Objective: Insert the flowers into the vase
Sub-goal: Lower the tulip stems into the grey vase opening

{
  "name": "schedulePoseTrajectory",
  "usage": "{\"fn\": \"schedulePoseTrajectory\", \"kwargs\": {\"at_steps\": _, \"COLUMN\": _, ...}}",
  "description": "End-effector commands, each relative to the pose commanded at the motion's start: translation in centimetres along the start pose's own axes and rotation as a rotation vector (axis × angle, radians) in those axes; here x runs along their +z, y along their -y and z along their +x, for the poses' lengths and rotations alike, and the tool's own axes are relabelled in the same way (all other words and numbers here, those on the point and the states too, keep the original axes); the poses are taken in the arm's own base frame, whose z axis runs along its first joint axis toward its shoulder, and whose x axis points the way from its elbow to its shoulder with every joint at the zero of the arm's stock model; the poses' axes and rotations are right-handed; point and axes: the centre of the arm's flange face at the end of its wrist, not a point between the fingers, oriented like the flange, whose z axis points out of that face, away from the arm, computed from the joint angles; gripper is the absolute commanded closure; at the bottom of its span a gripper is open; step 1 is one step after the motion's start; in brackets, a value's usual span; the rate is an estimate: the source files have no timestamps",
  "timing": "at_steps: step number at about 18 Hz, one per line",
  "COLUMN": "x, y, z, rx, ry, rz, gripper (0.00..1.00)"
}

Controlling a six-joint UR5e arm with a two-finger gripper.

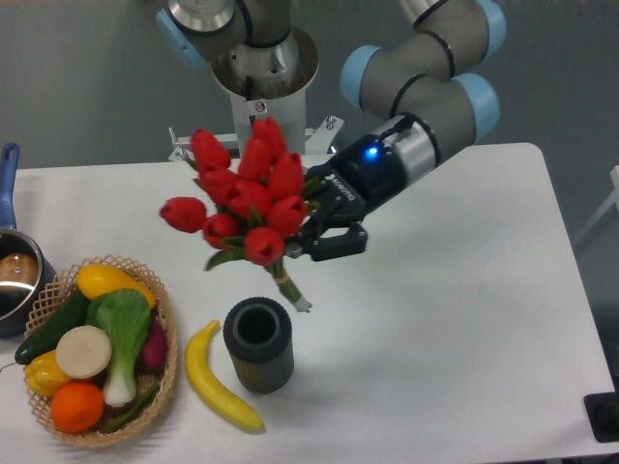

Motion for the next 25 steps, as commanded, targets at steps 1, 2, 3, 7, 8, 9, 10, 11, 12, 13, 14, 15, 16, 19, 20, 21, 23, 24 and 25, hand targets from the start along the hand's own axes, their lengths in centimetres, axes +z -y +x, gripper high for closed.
{"fn": "schedulePoseTrajectory", "kwargs": {"at_steps": 1, "x": 0.2, "y": -0.5, "z": 0.0, "rx": -0.009, "ry": -0.005, "rz": 0.005, "gripper": 0.62}}
{"fn": "schedulePoseTrajectory", "kwargs": {"at_steps": 2, "x": 0.2, "y": -0.8, "z": -0.3, "rx": -0.014, "ry": -0.005, "rz": 0.006, "gripper": 0.62}}
{"fn": "schedulePoseTrajectory", "kwargs": {"at_steps": 3, "x": 0.3, "y": -1.0, "z": -0.4, "rx": -0.017, "ry": -0.007, "rz": 0.006, "gripper": 0.62}}
{"fn": "schedulePoseTrajectory", "kwargs": {"at_steps": 7, "x": 0.7, "y": -1.2, "z": -0.7, "rx": -0.024, "ry": -0.016, "rz": 0.020, "gripper": 0.62}}
{"fn": "schedulePoseTrajectory", "kwargs": {"at_steps": 8, "x": 0.6, "y": -1.4, "z": -0.9, "rx": -0.025, "ry": -0.016, "rz": 0.023, "gripper": 0.62}}
{"fn": "schedulePoseTrajectory", "kwargs": {"at_steps": 9, "x": 0.7, "y": -1.5, "z": -1.0, "rx": -0.028, "ry": -0.017, "rz": 0.023, "gripper": 0.62}}
{"fn": "schedulePoseTrajectory", "kwargs": {"at_steps": 10, "x": 0.9, "y": -2.0, "z": -1.1, "rx": -0.034, "ry": -0.020, "rz": 0.023, "gripper": 0.62}}
{"fn": "schedulePoseTrajectory", "kwargs": {"at_steps": 11, "x": 1.1, "y": -2.3, "z": -1.1, "rx": -0.041, "ry": -0.025, "rz": 0.025, "gripper": 0.62}}
{"fn": "schedulePoseTrajectory", "kwargs": {"at_steps": 12, "x": 1.3, "y": -2.3, "z": -1.1, "rx": -0.043, "ry": -0.030, "rz": 0.035, "gripper": 0.62}}
{"fn": "schedulePoseTrajectory", "kwargs": {"at_steps": 13, "x": 1.4, "y": -2.6, "z": -1.1, "rx": -0.051, "ry": -0.033, "rz": 0.047, "gripper": 0.62}}
{"fn": "schedulePoseTrajectory", "kwargs": {"at_steps": 14, "x": 1.4, "y": -3.1, "z": -1.2, "rx": -0.058, "ry": -0.033, "rz": 0.051, "gripper": 0.62}}
{"fn": "schedulePoseTrajectory", "kwargs": {"at_steps": 15, "x": 1.4, "y": -3.5, "z": -1.2, "rx": -0.067, "ry": -0.033, "rz": 0.051, "gripper": 0.62}}
{"fn": "schedulePoseTrajectory", "kwargs": {"at_steps": 16, "x": 1.3, "y": -3.6, "z": -1.1, "rx": -0.069, "ry": -0.031, "rz": 0.051, "gripper": 0.62}}
{"fn": "schedulePoseTrajectory", "kwargs": {"at_steps": 19, "x": 1.2, "y": -4.0, "z": -1.0, "rx": -0.081, "ry": -0.031, "rz": 0.054, "gripper": 0.62}}
{"fn": "schedulePoseTrajectory", "kwargs": {"at_steps": 20, "x": 1.1, "y": -4.5, "z": -1.0, "rx": -0.089, "ry": -0.029, "rz": 0.054, "gripper": 0.62}}
{"fn": "schedulePoseTrajectory", "kwargs": {"at_steps": 21, "x": 1.0, "y": -4.7, "z": -1.2, "rx": -0.093, "ry": -0.026, "rz": 0.054, "gripper": 0.62}}
{"fn": "schedulePoseTrajectory", "kwargs": {"at_steps": 23, "x": 0.0, "y": -6.0, "z": -1.5, "rx": -0.118, "ry": -0.008, "rz": 0.052, "gripper": 0.62}}
{"fn": "schedulePoseTrajectory", "kwargs": {"at_steps": 24, "x": -0.4, "y": -6.1, "z": -1.7, "rx": -0.119, "ry": -0.002, "rz": 0.053, "gripper": 0.62}}
{"fn": "schedulePoseTrajectory", "kwargs": {"at_steps": 25, "x": -0.6, "y": -6.8, "z": -1.9, "rx": -0.130, "ry": 0.002, "rz": 0.050, "gripper": 0.62}}
